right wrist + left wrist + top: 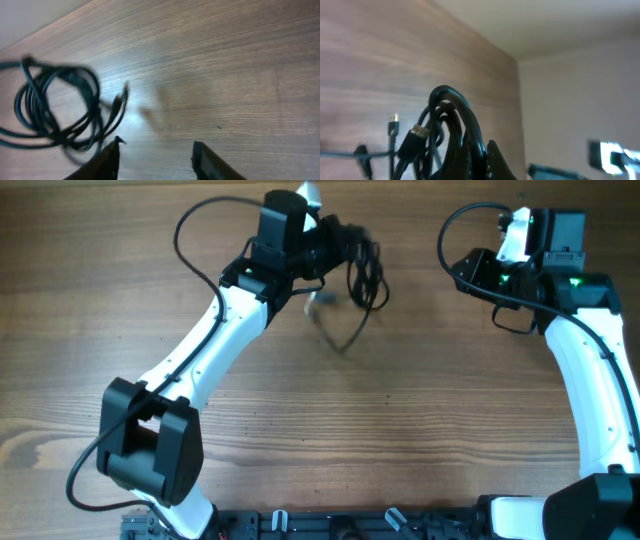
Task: Untangle cables
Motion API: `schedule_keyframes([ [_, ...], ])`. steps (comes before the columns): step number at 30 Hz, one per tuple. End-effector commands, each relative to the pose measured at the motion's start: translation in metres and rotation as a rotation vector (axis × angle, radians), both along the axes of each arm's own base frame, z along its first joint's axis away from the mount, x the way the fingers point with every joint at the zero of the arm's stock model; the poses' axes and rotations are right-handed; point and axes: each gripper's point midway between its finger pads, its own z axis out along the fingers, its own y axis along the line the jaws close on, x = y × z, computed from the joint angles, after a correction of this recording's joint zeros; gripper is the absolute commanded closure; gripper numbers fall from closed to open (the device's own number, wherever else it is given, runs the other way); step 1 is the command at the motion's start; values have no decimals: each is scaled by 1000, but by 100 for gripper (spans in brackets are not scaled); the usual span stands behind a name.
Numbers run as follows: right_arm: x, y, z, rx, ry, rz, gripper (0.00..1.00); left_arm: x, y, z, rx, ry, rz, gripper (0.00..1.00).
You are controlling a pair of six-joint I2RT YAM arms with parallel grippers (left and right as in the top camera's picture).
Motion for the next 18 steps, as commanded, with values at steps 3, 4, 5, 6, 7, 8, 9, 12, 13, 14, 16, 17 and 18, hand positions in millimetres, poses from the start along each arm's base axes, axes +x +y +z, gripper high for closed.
schedule_keyframes([
  [3, -13, 54, 47, 199, -145, 317, 47, -13, -13, 24, -75, -108, -196, 96],
  [4, -16, 60, 50, 228, -149, 340, 47, -10, -11, 25, -104, -66, -164, 96],
  [5, -16, 62, 50, 243, -134, 326, 47, -8, -10, 25, -123, -34, -137, 96],
  [6, -16, 63, 49, 253, -114, 301, 47, -5, -8, 24, -137, -3, -104, 96],
  [7, -16, 65, 48, 261, -100, 288, 47, -2, -6, 23, -149, 22, -68, 96],
  [8, -16, 66, 47, 266, -91, 276, 48, 0, -4, 22, -156, 42, -43, 96],
  [9, -16, 67, 45, 272, -73, 253, 48, 3, 0, 18, -168, 88, 10, 96],
  [12, -15, 71, 35, 245, -27, 190, 49, 10, 11, 3, -221, 256, 169, 96],
  [13, -14, 72, 31, 236, -13, 175, 49, 10, 13, 1, -235, 288, 191, 96],
  [14, -13, 73, 26, 219, 7, 150, 49, 10, 13, -1, -255, 321, 210, 96],
  [16, -13, 72, 14, 187, 46, 101, 49, 10, 13, -1, -275, 347, 224, 96],
  [17, -12, 71, 9, 174, 62, 82, 49, 10, 13, -1, -278, 351, 227, 96],
  [18, -12, 71, 3, 164, 79, 76, 52, 10, 13, -1, -278, 351, 226, 96],
])
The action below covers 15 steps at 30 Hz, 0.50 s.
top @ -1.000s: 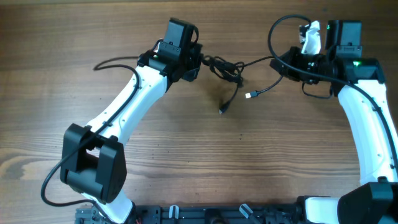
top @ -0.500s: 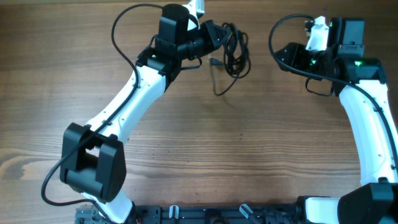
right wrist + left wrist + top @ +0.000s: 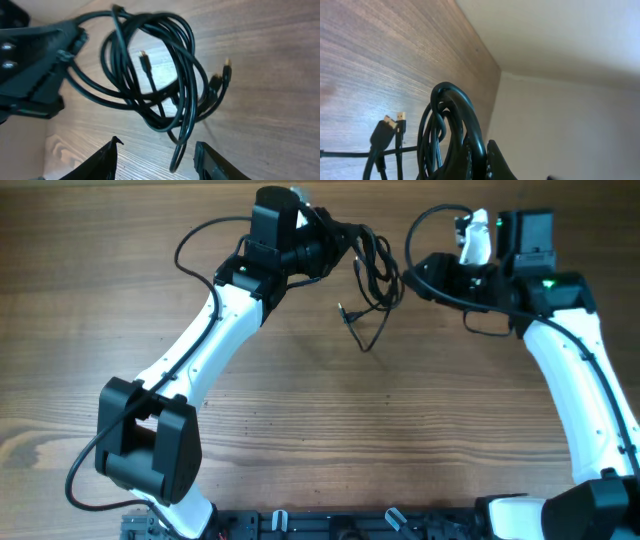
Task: Untangle cables
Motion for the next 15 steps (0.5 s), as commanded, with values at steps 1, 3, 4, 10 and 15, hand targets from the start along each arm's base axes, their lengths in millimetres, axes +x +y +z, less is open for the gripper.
schedule_keyframes([
  [1, 9, -8, -15, -61, 55, -88, 53, 5, 5, 0, -52, 66, 64, 96],
  [3, 8, -8, -27, -67, 87, -85, 61, 5, 5, 0, -52, 66, 64, 96],
  [4, 8, -8, -35, -71, 107, -83, 67, 5, 5, 0, -52, 66, 64, 96],
  [10, 12, -1, -62, -66, 154, -24, 73, 5, 5, 0, -52, 65, 64, 96],
  [15, 22, 2, -76, -64, 152, -8, 72, 5, 4, 0, -52, 66, 62, 96],
])
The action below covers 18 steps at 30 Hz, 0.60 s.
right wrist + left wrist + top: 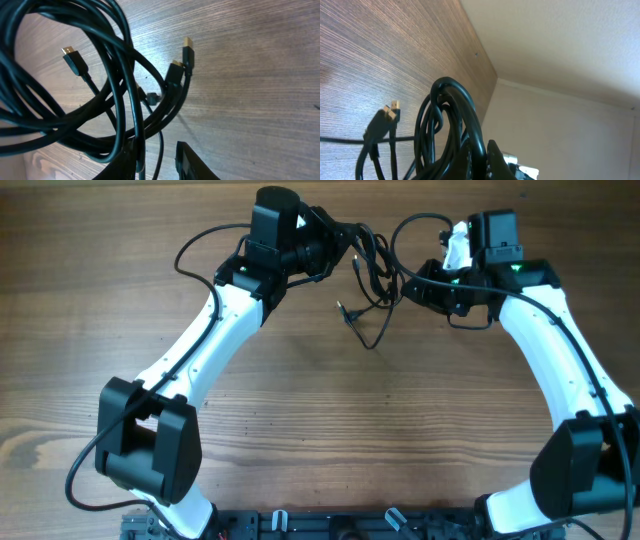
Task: Untangle cables
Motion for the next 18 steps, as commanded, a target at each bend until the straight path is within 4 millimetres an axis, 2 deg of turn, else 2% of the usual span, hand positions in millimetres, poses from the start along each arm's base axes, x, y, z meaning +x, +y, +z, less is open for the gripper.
schedule_keyframes([
  [1, 7, 5, -9, 5, -9, 30, 72, 3, 2, 0, -11, 7, 13, 96],
  [6, 16, 7, -12, 9, -34, 32, 72, 2, 1, 0, -13, 8, 8, 96],
  [10, 21, 17, -19, 8, -44, 52, 73, 0, -2, 0, -12, 8, 2, 96],
  [15, 27, 1, -29, -93, -50, -1, 95, -4, -6, 1, -19, 8, -28, 96],
  [18, 27, -14, -31, -136, -46, -19, 96, -7, -9, 3, 2, -34, -78, 96],
])
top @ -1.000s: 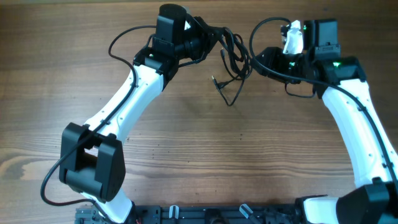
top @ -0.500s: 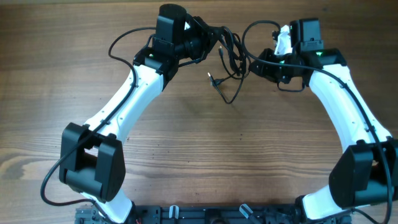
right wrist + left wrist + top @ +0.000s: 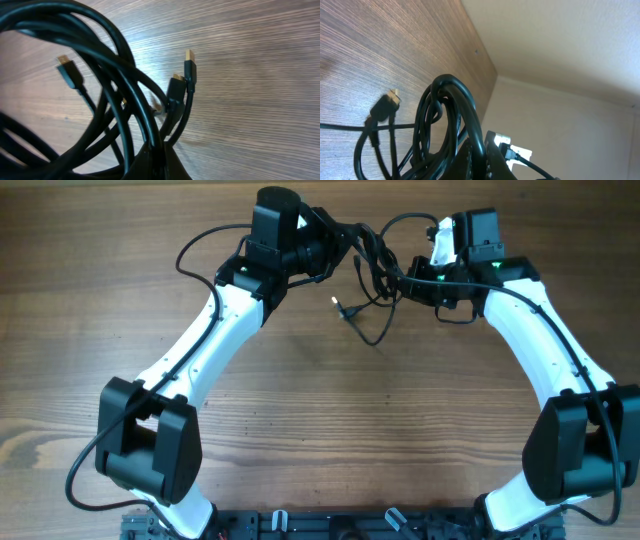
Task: Untangle cables
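Note:
A tangle of black cables (image 3: 372, 262) hangs between my two grippers above the far middle of the wooden table (image 3: 330, 410). My left gripper (image 3: 338, 238) is shut on a thick loop of the bundle (image 3: 451, 107). From the right, my right gripper (image 3: 403, 280) is shut on strands of the same bundle (image 3: 125, 105). Gold-tipped plugs (image 3: 187, 57) dangle free beside the strands, and a small plug (image 3: 65, 67) hangs at the left. One loose end (image 3: 342, 308) trails down toward the table.
The arms' own black supply cables loop at the far left (image 3: 190, 235) and near the right wrist (image 3: 410, 225). A wall (image 3: 560, 65) rises behind the table's far edge. The arm bases (image 3: 330, 525) sit at the near edge.
My right gripper has shut on strands of the bundle; its fingers stood slightly apart around them before. It sits a little further left. The left gripper holds as before.
The left gripper held the tangle aloft at the far middle, with the right gripper open and well off to the right. Then the right gripper was near the bundle, open. Then its fingers straddled some strands, and now they are shut on them.

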Motion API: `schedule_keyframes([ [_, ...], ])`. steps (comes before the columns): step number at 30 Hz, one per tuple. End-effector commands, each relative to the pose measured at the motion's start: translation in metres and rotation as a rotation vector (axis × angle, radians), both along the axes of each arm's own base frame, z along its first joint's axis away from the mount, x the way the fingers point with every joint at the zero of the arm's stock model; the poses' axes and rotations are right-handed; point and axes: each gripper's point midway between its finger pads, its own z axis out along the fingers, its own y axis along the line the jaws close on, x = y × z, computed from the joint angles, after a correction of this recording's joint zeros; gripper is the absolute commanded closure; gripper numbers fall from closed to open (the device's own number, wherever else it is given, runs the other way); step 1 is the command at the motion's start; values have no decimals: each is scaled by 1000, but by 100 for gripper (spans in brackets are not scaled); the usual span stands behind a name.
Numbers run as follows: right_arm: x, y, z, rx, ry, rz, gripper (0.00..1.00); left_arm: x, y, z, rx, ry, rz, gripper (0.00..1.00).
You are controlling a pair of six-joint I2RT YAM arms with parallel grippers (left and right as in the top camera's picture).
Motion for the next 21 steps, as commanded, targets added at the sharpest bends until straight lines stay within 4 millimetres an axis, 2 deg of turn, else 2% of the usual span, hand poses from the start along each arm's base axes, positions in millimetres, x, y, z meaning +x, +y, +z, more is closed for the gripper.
schedule_keyframes([
  [1, 3, -25, -10, -79, 13, -43, 96, -6, -7, 2, 37, -82, -95, 96],
  [3, -1, -40, -1, -83, 10, -66, 96, -11, -11, 4, 116, -213, -195, 96],
  [4, -3, -45, 10, -76, -17, -50, 96, -11, -11, 4, 158, -278, -234, 96],
  [9, -22, -47, 63, -23, -161, 93, 96, -11, -11, 4, 354, -560, -375, 96],
  [11, -36, -54, 81, -35, -183, 95, 96, -11, -11, 4, 448, -695, -441, 96],
  [13, -49, -54, 92, -40, -200, 122, 96, -11, -11, 4, 526, -805, -495, 96],
  [17, -71, -53, 103, -67, -214, 177, 96, -2, -3, 1, 651, -884, -494, 96],
  [19, -74, -68, 98, -138, -187, 127, 96, 1, 0, 0, 691, -900, -491, 96],
  [21, -74, -94, 91, -252, -132, 12, 96, 0, 0, -3, 718, -921, -513, 96],
])
